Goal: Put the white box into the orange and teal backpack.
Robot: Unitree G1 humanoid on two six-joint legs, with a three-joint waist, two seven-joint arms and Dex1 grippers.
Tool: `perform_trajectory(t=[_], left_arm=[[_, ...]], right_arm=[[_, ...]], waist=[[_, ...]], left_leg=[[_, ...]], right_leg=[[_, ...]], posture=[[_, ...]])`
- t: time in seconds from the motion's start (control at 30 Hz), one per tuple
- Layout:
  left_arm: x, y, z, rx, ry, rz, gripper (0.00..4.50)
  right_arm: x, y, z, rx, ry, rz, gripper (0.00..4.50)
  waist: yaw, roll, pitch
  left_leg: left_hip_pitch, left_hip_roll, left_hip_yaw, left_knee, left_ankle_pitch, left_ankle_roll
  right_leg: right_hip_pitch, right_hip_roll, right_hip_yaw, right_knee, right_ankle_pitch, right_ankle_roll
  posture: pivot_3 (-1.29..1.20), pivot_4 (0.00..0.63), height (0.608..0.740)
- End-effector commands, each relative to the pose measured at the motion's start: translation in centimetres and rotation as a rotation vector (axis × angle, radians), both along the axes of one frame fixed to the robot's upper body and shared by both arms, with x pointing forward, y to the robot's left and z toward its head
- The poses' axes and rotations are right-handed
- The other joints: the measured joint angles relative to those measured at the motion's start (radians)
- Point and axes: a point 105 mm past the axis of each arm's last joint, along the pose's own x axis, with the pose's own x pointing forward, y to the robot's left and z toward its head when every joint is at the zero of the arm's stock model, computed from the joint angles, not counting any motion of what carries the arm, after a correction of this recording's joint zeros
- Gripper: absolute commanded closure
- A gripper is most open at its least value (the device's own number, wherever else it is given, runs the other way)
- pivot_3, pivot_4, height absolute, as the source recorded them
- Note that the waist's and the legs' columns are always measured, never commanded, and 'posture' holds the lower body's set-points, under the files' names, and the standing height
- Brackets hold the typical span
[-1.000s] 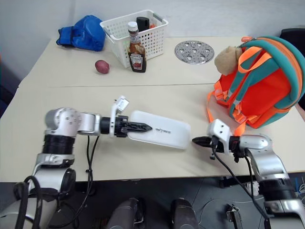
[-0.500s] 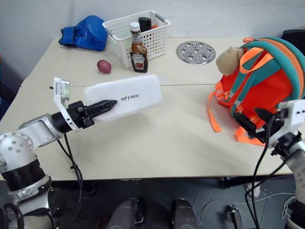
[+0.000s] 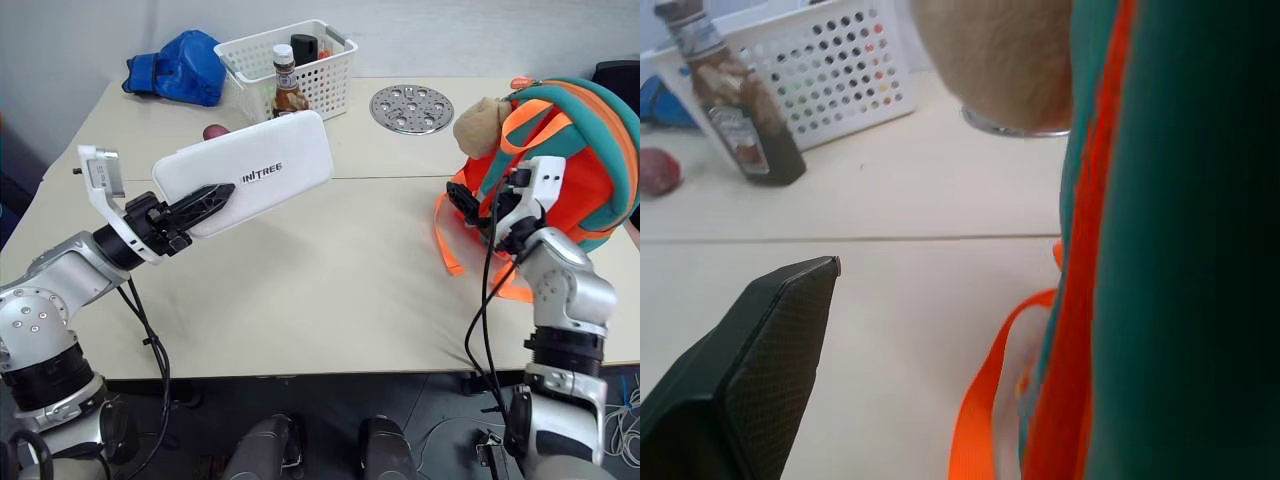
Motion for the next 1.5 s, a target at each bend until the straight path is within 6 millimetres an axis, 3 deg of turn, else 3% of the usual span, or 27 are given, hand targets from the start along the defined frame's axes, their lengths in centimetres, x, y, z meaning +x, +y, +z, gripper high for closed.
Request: perform_trajectory(t=[0.03,0.3,0.37,0.47,0.63,0.8,0.9,1.03,1.17,1.23,1.4,1.5], left_arm=[[-0.8,0.0,1.2,0.001,-0.071,0.006,3.31],[-0.6,0.6,0.6,0.030,-0.056,0.037,3.31],[0.0,1.3,0.9,0.017,-0.055,0.065,3.31],[0.5,1.9,1.3,0.021,-0.065,0.082,3.31],[0.8,2.2,2.3,0.071,-0.108,0.062,3.31],[0.9,2.4,3.6,0.118,-0.165,0.032,3.31],[0.4,2.4,4.2,0.135,-0.198,-0.010,3.31],[-1.8,1.8,5.7,0.167,-0.276,-0.140,3.31],[-3.8,1.2,7.8,0.123,-0.333,-0.275,3.31],[-4.2,1.0,7.8,0.167,-0.352,-0.301,3.31],[-4.0,1.4,8.1,0.306,-0.404,-0.306,3.31],[-2.8,1.0,6.9,0.393,-0.407,-0.296,3.31]], right_arm=[[0.4,-0.2,1.7,0.012,-0.090,-0.004,0.94],[-0.8,0.9,3.0,-0.021,-0.152,0.134,3.76],[-2.0,2.3,3.9,-0.052,-0.174,0.253,4.41],[-4.5,4.9,5.1,-0.103,-0.188,0.473,4.49],[-11.1,9.1,5.9,-0.222,-0.140,0.917,4.49],[-16.3,11.0,6.6,-0.271,-0.064,1.251,4.49],[-18.1,11.1,6.8,-0.261,-0.020,1.361,4.49],[-19.4,10.7,5.9,-0.280,0.056,1.445,4.49],[-17.8,10.5,4.4,-0.282,0.076,1.376,4.49],[-17.6,10.5,3.9,-0.278,0.087,1.369,4.49],[-17.5,10.4,2.9,-0.277,0.105,1.360,4.49],[-17.6,10.3,3.0,-0.269,0.099,1.364,4.49]], waist=[[0.000,0.000,0.000],[0.000,0.000,0.000],[0.000,0.000,0.000],[-0.001,0.000,0.000],[-0.001,0.000,0.001],[0.002,-0.001,0.002],[0.001,-0.003,0.003],[0.003,-0.006,0.004],[0.003,-0.008,0.006],[0.001,-0.008,0.006],[0.003,-0.008,0.006],[0.004,-0.008,0.006]], left_leg=[[0.000,0.000,0.000,0.000,0.000,0.000],[0.000,0.000,0.000,0.000,0.000,0.000],[0.000,0.000,0.000,-0.001,0.000,0.000],[0.000,0.001,0.000,-0.002,0.000,0.000],[-0.001,0.001,0.000,-0.002,-0.001,-0.001],[-0.001,0.001,0.000,-0.003,-0.001,0.000],[-0.001,0.001,0.000,-0.002,-0.002,0.000],[-0.004,0.001,-0.001,-0.002,-0.003,0.001],[-0.007,0.001,-0.002,-0.001,-0.003,0.002],[-0.009,0.001,-0.002,0.000,-0.002,0.002],[-0.009,0.000,-0.002,0.000,-0.002,0.002],[-0.009,0.000,-0.002,0.000,-0.001,0.002]], right_leg=[[0.000,0.000,0.000,0.000,0.000,0.000],[0.000,0.000,0.000,0.000,0.000,0.000],[0.000,0.000,0.000,0.000,0.000,0.000],[-0.001,0.000,0.000,0.000,0.000,0.000],[-0.001,0.000,-0.001,-0.002,0.000,0.000],[-0.001,0.000,-0.001,-0.003,0.000,0.000],[-0.001,0.000,-0.001,-0.003,0.000,0.000],[-0.001,0.000,-0.002,-0.007,0.000,0.000],[-0.001,-0.001,-0.002,-0.010,0.000,0.000],[-0.003,-0.001,-0.003,-0.011,0.000,0.000],[-0.004,0.000,-0.004,-0.009,0.000,0.000],[-0.003,0.000,-0.003,-0.010,0.000,0.000]], posture=[[0.00,0.150,0.740],[0.00,0.150,0.740],[0.00,0.150,0.740],[0.00,0.150,0.740],[0.00,0.150,0.740],[0.00,0.150,0.740],[0.00,0.150,0.740],[0.00,0.150,0.740],[0.00,0.150,0.740],[0.00,0.150,0.740],[0.00,0.150,0.740],[0.00,0.150,0.740]])
